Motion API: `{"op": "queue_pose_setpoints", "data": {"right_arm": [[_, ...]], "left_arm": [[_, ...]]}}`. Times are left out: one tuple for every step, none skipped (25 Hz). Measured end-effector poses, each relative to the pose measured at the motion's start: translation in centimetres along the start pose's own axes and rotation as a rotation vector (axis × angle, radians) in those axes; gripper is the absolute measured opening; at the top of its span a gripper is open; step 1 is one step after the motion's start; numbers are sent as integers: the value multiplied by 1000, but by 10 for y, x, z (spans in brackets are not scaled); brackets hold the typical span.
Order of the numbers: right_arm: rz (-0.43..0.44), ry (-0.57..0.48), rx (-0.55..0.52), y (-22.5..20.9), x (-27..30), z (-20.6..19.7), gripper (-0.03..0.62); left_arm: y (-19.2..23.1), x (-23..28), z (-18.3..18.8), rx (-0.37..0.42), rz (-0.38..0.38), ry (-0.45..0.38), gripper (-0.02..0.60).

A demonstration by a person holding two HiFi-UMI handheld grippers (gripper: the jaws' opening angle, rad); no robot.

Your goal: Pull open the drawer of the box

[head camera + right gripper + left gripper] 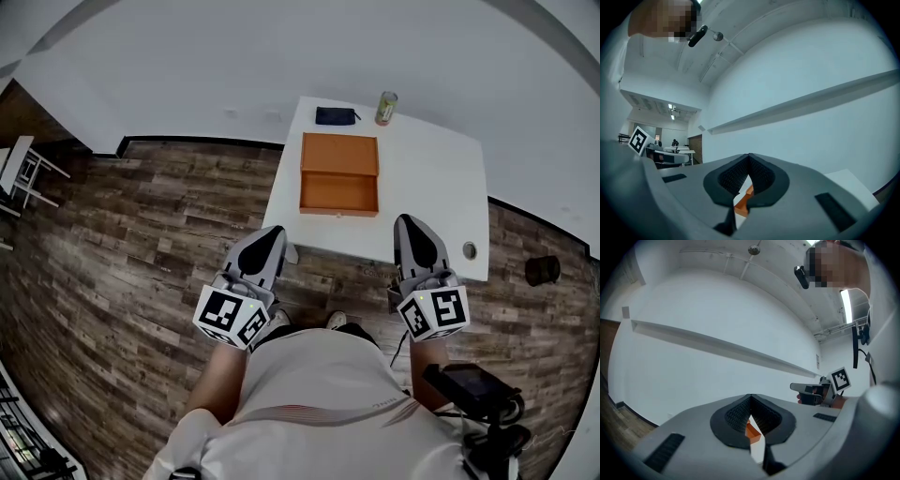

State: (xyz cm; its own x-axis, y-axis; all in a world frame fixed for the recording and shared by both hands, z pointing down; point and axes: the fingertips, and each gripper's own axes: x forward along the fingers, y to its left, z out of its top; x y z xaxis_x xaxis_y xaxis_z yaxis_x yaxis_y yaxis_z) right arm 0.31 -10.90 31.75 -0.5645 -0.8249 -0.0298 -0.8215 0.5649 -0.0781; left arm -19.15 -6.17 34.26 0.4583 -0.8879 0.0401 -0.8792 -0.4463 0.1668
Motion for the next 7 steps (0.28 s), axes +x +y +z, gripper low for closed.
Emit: {"op": "queue_pose_setpoints", "data": {"right_arm": [[-1, 0, -1, 4, 2, 0, 5], [-2, -1, -1, 8, 5, 0, 4], [-2, -2, 0, 10, 7, 0, 4], [-1, -3, 1, 12, 10, 0, 3], [-1, -2, 1, 13, 12, 0, 3], [-2, -1, 0, 14, 14, -1, 5], [-4, 1, 0, 15, 15, -1, 3]], "left_arm": [[3, -3, 1, 4, -2, 2, 11], [7, -4, 1, 10, -3, 6, 11], [10, -4, 1, 16, -4, 7, 11], [13, -4, 1, 21, -5, 8, 11], [16, -3, 1, 24, -6, 8, 11], [18, -3, 2, 27, -7, 8, 11], [20, -3, 2, 29, -8, 8, 11]]}}
